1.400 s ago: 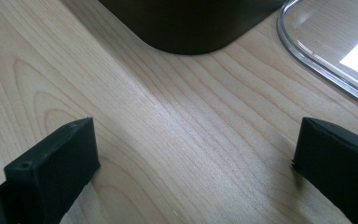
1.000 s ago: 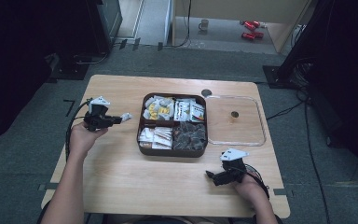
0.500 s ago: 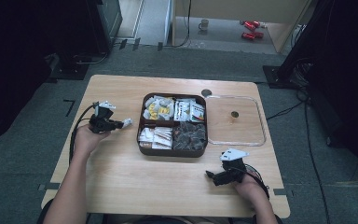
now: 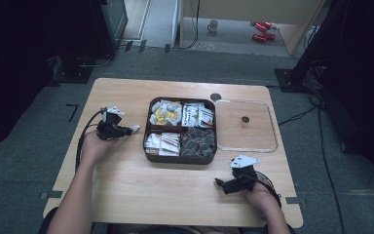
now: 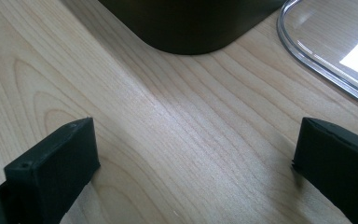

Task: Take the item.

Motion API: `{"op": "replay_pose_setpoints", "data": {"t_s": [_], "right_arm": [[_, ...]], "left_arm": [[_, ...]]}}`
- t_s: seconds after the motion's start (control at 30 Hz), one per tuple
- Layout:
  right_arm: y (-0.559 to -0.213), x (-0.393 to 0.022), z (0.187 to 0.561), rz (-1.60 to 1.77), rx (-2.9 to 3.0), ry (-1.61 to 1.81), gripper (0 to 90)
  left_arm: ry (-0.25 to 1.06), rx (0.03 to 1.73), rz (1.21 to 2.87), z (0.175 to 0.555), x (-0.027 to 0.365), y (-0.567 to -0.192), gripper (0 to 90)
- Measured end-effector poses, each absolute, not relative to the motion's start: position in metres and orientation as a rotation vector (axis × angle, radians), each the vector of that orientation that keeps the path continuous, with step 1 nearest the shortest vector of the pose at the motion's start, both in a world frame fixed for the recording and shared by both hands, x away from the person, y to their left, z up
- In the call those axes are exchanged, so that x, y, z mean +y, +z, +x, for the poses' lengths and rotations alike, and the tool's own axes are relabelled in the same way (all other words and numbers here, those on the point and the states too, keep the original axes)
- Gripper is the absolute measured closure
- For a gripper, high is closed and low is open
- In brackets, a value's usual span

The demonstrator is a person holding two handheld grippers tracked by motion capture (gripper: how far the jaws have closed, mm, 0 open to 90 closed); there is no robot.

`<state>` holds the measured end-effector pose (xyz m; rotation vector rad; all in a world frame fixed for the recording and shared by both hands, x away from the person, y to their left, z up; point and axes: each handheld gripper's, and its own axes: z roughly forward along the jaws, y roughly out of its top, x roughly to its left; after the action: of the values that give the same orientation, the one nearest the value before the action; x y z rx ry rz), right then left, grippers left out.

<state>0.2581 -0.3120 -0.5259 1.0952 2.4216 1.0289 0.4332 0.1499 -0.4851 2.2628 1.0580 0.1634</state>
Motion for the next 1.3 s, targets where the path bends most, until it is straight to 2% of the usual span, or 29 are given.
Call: {"op": "replay_pose_setpoints", "data": {"t_s": [0.1, 0.2, 0.4, 0.57, 0.7, 0.87, 1.3], "right_arm": [[-0.526, -0.312, 0.258, 1.095, 2.422, 1.029, 0.0], [-0.526, -0.312, 0.258, 1.095, 2.422, 1.029, 0.0], [-0.526, -0.312, 0.258, 1.096, 2.421, 1.029, 0.0], [-0.526, -0.312, 0.258, 1.096, 2.421, 1.029, 0.0], [-0.526, -0.312, 0.258, 1.095, 2.422, 1.029, 0.0], [-0.526, -0.312, 0.258, 1.096, 2.422, 1.029, 0.0], [-0.526, -0.312, 0.259, 1.092, 2.426, 1.033, 0.0]], "left_arm": [[0.151, 1.054, 2.263, 0.433, 0.15, -0.485, 81.5], [0.158, 1.057, 2.265, 0.432, 0.149, -0.485, 74.6], [0.138, 1.061, 2.242, 0.431, 0.153, -0.48, 66.5], [0.16, 1.067, 2.2, 0.425, 0.159, -0.473, 62.9], [0.193, 1.07, 2.172, 0.421, 0.165, -0.465, 53.9], [0.207, 1.072, 2.141, 0.417, 0.171, -0.46, 49.4], [0.243, 1.114, 2.086, 0.409, 0.201, -0.469, 46.5]]}}
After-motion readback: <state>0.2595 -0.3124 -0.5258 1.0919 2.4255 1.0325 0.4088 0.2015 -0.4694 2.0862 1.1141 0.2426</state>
